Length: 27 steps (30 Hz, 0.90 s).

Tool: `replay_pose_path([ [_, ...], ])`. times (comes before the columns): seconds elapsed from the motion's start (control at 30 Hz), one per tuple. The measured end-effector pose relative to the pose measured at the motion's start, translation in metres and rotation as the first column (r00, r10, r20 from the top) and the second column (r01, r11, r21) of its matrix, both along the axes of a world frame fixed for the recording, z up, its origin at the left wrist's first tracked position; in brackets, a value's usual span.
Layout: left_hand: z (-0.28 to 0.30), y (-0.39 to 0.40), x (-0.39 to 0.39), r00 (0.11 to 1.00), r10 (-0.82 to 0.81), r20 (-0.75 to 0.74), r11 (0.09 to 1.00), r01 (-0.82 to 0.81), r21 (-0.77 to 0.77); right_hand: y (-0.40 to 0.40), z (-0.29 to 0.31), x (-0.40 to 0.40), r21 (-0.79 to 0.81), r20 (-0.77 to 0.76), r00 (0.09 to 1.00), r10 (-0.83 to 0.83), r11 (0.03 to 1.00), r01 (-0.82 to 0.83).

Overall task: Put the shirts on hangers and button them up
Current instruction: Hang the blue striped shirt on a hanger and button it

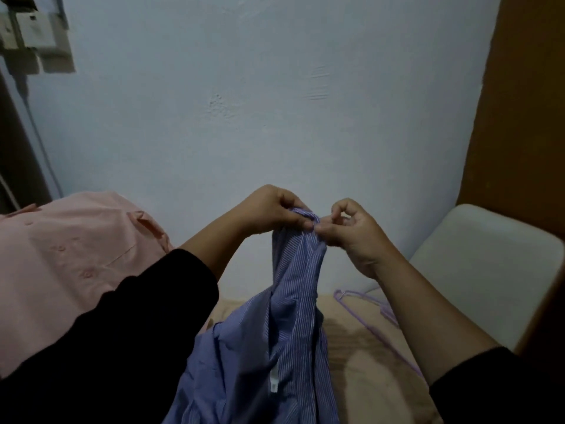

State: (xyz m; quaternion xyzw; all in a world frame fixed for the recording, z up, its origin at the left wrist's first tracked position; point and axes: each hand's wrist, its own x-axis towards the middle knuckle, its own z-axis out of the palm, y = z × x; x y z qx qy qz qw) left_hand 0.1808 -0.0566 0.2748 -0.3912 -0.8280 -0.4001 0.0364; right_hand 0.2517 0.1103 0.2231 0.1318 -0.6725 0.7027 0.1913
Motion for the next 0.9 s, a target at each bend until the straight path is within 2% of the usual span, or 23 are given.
replay_pose_path([
  [0.13,-0.003,0.008,-0.003,0.995,-0.021,0.100,0.982,0.002,0.190,0.006,-0.022,0.001,0.091,0.050,0.998,0.047,0.995,-0.051],
  [0.3,-0.004,0.013,-0.007,0.977,-0.127,0.172,0.971,0.087,0.224,0.017,-0.017,-0.002,0.216,0.043,0.996,-0.084,0.974,0.073],
  [0.4,0.005,0.011,-0.005,0.949,-0.237,0.207,0.968,0.212,0.135,0.026,-0.007,-0.002,0.257,0.032,0.987,-0.157,0.956,0.143],
  [0.47,0.011,0.011,-0.001,0.947,-0.250,0.204,0.968,0.249,0.030,0.031,-0.003,-0.001,0.241,0.024,0.984,-0.179,0.956,0.168],
  [0.63,0.020,0.016,0.004,0.968,-0.141,0.206,0.959,0.185,-0.213,0.042,0.005,0.001,0.035,0.101,0.994,-0.041,0.999,0.037],
  [0.73,0.023,0.017,0.005,0.982,-0.092,0.168,0.950,0.137,-0.280,0.042,0.009,0.004,0.034,0.106,0.993,-0.055,0.998,0.051],
  [0.9,0.025,0.031,0.011,0.987,-0.121,0.106,0.921,0.152,-0.359,0.033,0.013,0.002,0.023,0.054,0.995,-0.082,0.996,0.080],
])
